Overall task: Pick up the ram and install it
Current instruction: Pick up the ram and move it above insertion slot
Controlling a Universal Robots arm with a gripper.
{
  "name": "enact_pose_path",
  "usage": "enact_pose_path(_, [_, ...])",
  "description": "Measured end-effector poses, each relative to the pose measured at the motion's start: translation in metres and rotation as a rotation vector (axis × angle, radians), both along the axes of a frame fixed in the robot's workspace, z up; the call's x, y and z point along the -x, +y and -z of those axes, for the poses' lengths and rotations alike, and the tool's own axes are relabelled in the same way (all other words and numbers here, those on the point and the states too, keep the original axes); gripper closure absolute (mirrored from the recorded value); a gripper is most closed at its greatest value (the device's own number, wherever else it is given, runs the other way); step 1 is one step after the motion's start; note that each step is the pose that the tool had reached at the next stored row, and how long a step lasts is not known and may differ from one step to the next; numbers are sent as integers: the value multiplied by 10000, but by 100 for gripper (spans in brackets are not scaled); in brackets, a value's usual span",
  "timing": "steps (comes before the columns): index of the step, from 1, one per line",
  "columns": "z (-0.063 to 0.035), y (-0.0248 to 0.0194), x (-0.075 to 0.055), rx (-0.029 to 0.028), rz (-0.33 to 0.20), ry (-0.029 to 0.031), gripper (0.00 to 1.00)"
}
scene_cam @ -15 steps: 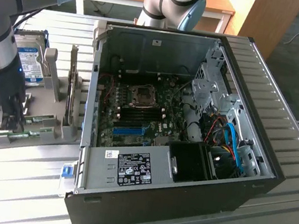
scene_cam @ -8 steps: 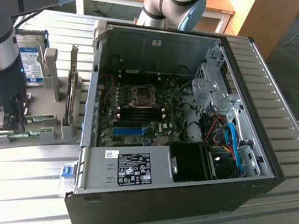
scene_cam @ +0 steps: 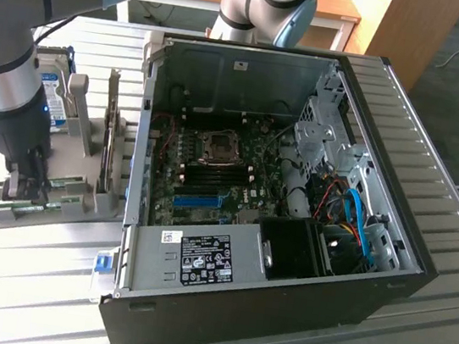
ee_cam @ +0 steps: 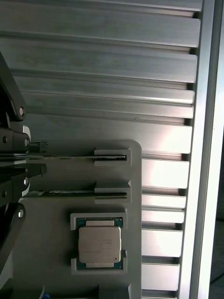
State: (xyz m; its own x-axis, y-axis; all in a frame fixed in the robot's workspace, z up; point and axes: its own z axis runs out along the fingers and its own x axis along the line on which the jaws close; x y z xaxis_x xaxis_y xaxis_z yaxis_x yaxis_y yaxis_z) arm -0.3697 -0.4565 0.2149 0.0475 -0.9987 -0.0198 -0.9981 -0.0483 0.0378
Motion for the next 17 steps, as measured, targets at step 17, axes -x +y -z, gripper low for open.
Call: enact_pose_path(17, [61, 0, -51, 1, 0, 2, 76])
